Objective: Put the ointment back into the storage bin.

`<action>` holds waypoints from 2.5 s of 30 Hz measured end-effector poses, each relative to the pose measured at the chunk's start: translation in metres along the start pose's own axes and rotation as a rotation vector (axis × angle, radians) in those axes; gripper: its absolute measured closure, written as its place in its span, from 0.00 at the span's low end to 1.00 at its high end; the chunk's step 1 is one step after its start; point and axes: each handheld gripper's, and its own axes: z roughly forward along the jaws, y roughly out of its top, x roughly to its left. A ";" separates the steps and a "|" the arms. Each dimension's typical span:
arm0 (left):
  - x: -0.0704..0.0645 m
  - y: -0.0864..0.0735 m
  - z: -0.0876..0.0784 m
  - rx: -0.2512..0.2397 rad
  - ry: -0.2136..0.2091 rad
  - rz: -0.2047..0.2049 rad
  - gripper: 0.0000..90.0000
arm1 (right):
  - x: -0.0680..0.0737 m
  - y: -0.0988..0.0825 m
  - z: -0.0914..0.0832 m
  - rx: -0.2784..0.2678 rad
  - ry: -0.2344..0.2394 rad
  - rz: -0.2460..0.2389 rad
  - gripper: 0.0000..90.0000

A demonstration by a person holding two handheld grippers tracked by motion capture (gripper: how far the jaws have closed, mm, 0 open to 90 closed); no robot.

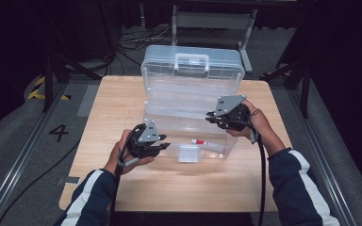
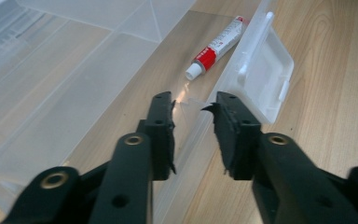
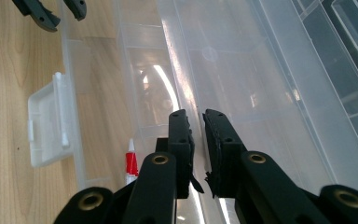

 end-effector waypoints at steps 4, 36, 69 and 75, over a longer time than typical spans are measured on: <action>0.000 0.000 -0.003 -0.009 -0.009 0.001 0.83 | 0.001 -0.001 0.000 -0.007 -0.003 0.004 0.91; 0.036 -0.022 -0.052 -0.196 0.105 -0.119 1.00 | 0.005 -0.007 0.001 -0.046 0.008 0.027 0.90; 0.096 -0.003 -0.042 -0.287 0.203 -0.244 1.00 | 0.008 -0.008 0.003 -0.059 0.024 0.039 0.90; 0.101 0.010 -0.043 -0.299 0.219 -0.238 1.00 | 0.008 -0.010 0.003 -0.065 0.027 0.039 0.90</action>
